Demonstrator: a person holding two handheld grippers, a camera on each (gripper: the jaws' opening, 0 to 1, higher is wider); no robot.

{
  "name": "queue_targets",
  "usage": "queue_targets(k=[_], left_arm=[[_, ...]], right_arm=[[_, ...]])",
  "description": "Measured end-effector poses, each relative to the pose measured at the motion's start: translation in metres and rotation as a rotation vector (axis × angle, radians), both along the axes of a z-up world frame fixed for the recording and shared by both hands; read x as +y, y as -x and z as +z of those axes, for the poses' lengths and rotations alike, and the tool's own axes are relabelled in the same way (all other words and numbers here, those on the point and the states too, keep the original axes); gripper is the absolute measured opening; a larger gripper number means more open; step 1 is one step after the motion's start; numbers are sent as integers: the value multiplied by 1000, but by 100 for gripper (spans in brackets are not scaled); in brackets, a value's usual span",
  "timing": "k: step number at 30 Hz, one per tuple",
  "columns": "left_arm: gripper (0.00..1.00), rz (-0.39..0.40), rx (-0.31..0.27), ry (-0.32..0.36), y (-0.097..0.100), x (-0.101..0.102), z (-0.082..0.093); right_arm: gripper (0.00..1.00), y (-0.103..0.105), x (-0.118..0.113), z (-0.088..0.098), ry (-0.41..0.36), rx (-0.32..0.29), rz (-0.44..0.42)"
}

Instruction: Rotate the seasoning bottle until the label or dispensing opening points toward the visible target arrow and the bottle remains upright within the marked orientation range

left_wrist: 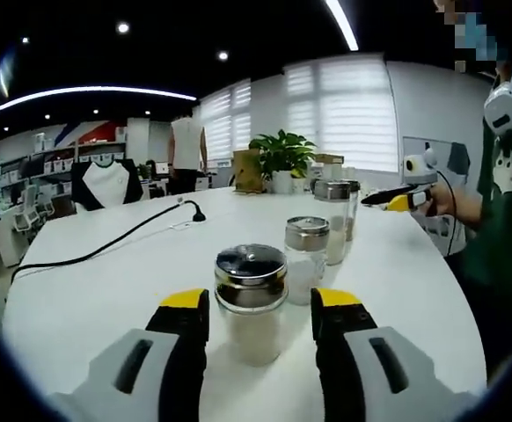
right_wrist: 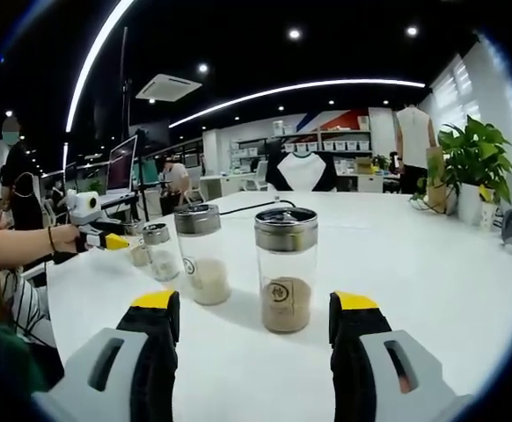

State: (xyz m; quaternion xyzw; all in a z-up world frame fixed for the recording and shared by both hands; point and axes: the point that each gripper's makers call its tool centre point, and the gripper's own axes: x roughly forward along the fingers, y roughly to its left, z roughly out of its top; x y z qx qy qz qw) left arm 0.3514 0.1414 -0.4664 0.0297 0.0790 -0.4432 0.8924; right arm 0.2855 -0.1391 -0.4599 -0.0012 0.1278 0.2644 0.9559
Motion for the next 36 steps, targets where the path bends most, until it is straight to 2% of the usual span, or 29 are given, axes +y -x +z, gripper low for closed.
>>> queue_targets(k=[1,3,4,5,6,9,13,14,15,17,18,19,21,25,29,32,36], left_arm=[[55,21,11,-17,-1,3,-3],[56,71,-13,-63,-4,8,-6],[56,99,-17,-64,-3,9,-6],[56,115,-16,-54,-3,9,-6],[57,151,-8,-15,-3,9,-3],[57,222,-33,-31,-4,11,-3],[56,344,-7,-30,-2,10,-7],[55,362,3,-21,-2,9,-8],[53,417,24,5,-3,12,-8],[53,487,-22,64,-7,13,3],[53,513,-26,46,-8,15,1],[53,523,-24,14,-6,12,-1],[53,543,-28,0,-6,9,-2],[52,582,-39,-12,-6,6,-4],[51,609,-25,10,-8,6,-7],[42,634,-15,-10,-8,8,-12],[42,641,-6,-2,-12,9,-15]], right_arm=[[70,0,0,-1,0,1,0],[70,0,-1,-1,0,2,-1],[70,1,-1,-1,1,1,-2],[70,1,-1,-1,1,1,-2],[70,1,-1,0,1,-1,-3],[70,1,0,0,1,-2,-2],[70,1,1,1,-1,-3,1],[70,1,1,1,0,-4,2],[70,1,2,1,0,-4,2],[70,1,2,1,-1,-3,3],[70,1,3,2,-15,2,6],[70,2,4,4,-38,4,10],[70,1,3,9,-71,2,8],[70,0,1,10,-52,-7,-1],[70,1,1,10,-57,-6,0],[70,2,1,10,-54,-6,0],[70,2,1,10,-55,-7,1]])
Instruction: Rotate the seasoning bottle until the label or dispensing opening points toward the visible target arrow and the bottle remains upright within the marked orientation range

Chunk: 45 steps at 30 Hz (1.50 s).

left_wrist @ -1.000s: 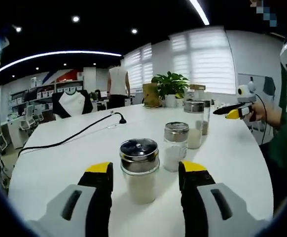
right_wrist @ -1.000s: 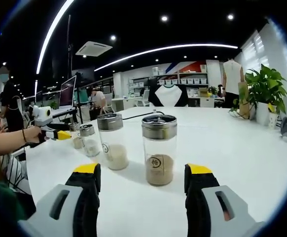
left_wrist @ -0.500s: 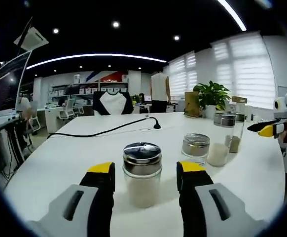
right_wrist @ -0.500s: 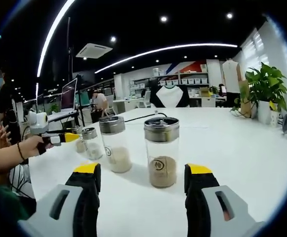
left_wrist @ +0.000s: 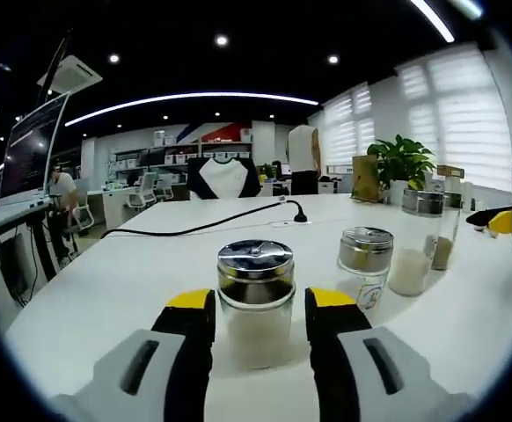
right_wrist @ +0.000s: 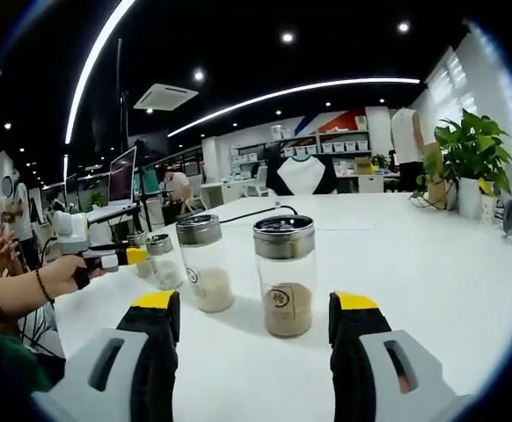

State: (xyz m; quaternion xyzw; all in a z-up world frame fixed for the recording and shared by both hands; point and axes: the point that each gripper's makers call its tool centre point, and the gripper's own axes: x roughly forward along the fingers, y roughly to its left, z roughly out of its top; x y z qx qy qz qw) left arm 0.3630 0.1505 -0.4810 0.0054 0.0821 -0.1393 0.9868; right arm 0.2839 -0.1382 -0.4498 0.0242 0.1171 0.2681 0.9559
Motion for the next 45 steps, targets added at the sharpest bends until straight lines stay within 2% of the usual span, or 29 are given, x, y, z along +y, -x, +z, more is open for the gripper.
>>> queue_targets(k=[3,10,28,45], left_arm=[[35,-27,-19,-44,-1,-3,1],[34,-13,-15,-23,-1,-1,0],[34,-25,0,-34,2,-2,0],[34,-98,6,-34,-1,-2,0]], right_arm=[[70,0,0,0,-1,0,-2],[70,0,1,-1,-3,6,1],[70,1,-1,-2,-7,7,-6],[70,2,-2,-4,-4,11,-10]])
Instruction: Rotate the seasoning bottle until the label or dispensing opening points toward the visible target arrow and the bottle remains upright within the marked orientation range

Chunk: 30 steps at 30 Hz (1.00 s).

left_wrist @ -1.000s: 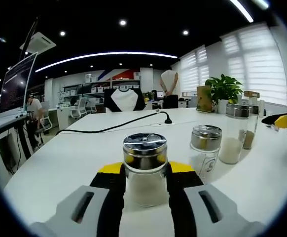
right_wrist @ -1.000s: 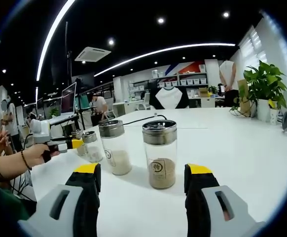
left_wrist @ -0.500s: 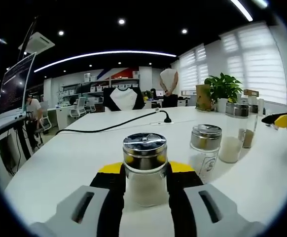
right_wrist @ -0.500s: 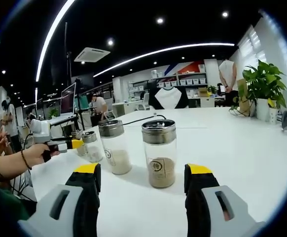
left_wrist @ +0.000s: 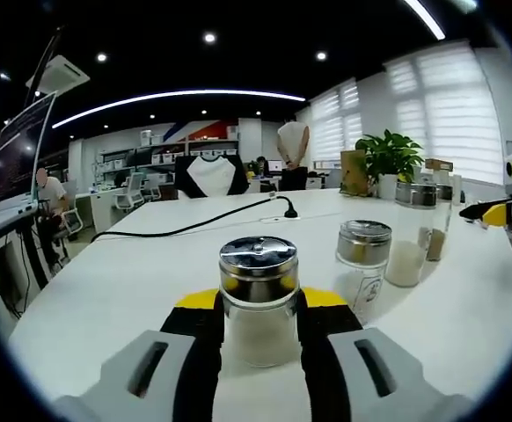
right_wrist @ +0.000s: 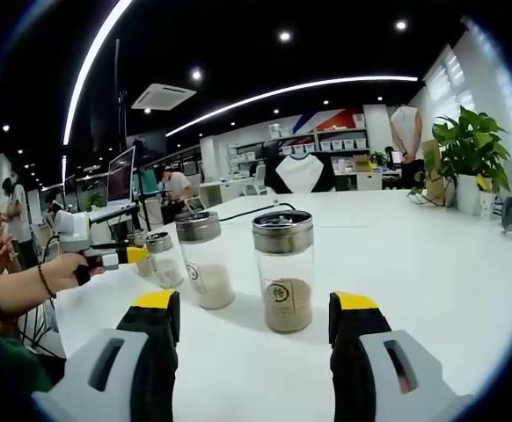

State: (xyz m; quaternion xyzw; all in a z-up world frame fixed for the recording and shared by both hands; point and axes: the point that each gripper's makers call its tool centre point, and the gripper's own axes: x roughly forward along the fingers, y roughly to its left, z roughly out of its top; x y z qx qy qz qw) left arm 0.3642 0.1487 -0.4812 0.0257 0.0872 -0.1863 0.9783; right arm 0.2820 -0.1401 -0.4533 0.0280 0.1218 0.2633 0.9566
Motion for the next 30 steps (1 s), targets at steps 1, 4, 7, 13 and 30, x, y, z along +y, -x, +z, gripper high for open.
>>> queue_targets(k=[1,4,7,13,30], left_arm=[[34,-6,2,0,0,0,0],[34,-33,6,2,1,-1,0],[34,-59,6,-2,1,-1,0],[34,-122,11,-7,1,-4,0],[34,-306,10,-15,2,-7,0]], right_arm=[[70,0,0,0,-1,-1,-1],[70,-1,0,1,1,-1,0],[70,0,1,2,-2,-4,2],[70,0,1,1,0,-1,3],[70,-1,2,3,3,-7,9]])
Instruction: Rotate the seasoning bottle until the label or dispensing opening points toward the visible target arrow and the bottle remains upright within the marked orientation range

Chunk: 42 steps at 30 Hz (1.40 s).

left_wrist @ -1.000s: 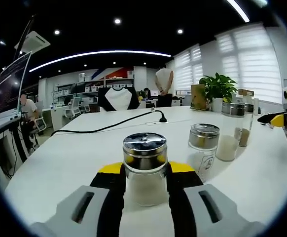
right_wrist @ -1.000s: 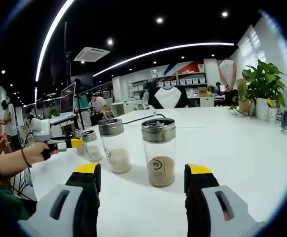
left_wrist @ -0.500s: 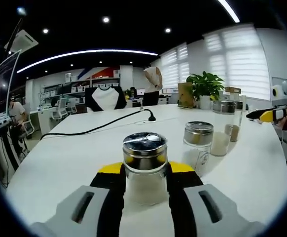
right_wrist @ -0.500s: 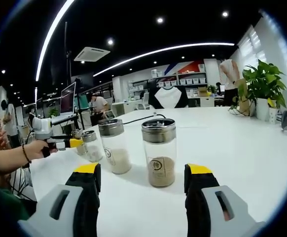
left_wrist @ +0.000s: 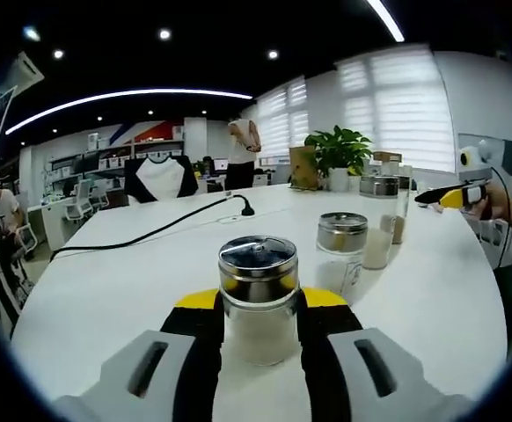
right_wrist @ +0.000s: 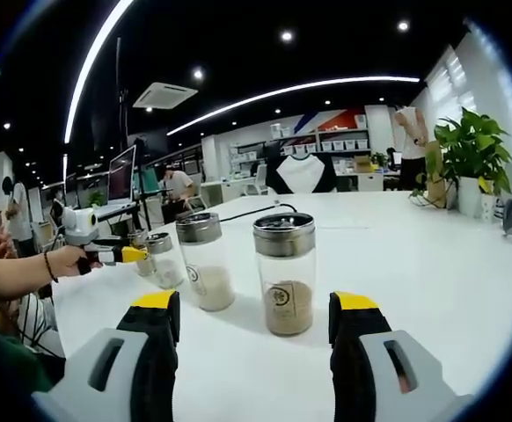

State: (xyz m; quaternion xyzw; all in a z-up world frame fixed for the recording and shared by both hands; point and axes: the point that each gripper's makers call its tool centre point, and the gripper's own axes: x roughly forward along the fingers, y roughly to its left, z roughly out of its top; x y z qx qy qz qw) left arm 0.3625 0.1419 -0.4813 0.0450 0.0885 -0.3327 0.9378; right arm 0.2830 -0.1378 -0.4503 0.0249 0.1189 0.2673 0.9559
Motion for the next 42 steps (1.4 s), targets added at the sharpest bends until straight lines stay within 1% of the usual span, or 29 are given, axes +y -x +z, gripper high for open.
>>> queue_targets(k=[2,6,10,14,22,24,32,35,37,38,39,40,41,42], left_arm=[[34,-21,-1,-3,0,0,0],[34,-59,0,0,0,-1,0],[34,-106,-4,-24,0,-1,-1],[34,-157,5,-50,0,-2,-1],[34,-231,12,-49,0,-1,-2],[34,-237,23,-40,-1,-1,-2],[34,-255,26,-38,0,-2,-2],[34,-240,31,-49,0,-2,-2],[35,-231,33,-45,0,-1,-2],[37,-216,46,-35,0,0,-3],[43,-201,57,-20,-1,1,-2],[47,-185,54,6,0,3,1],[49,-176,47,20,1,5,4],[48,-175,40,26,4,6,7]], right_arm=[[70,0,0,0,12,-5,-1],[70,0,0,-1,9,1,-1],[70,0,0,-2,7,4,-2],[70,0,-1,-3,8,5,-3],[70,-1,-1,-3,8,11,-5],[70,0,-1,-4,11,11,-4],[70,-1,-1,-5,10,16,-6],[70,-1,-1,-5,12,17,-5],[70,-1,-1,-4,16,16,-7],[70,-2,-2,-3,17,12,-8],[70,-2,-2,-2,16,11,-10],[70,-2,-2,-2,15,10,-11],[70,-2,-2,-2,15,10,-11],[70,-2,-2,-2,15,10,-11]])
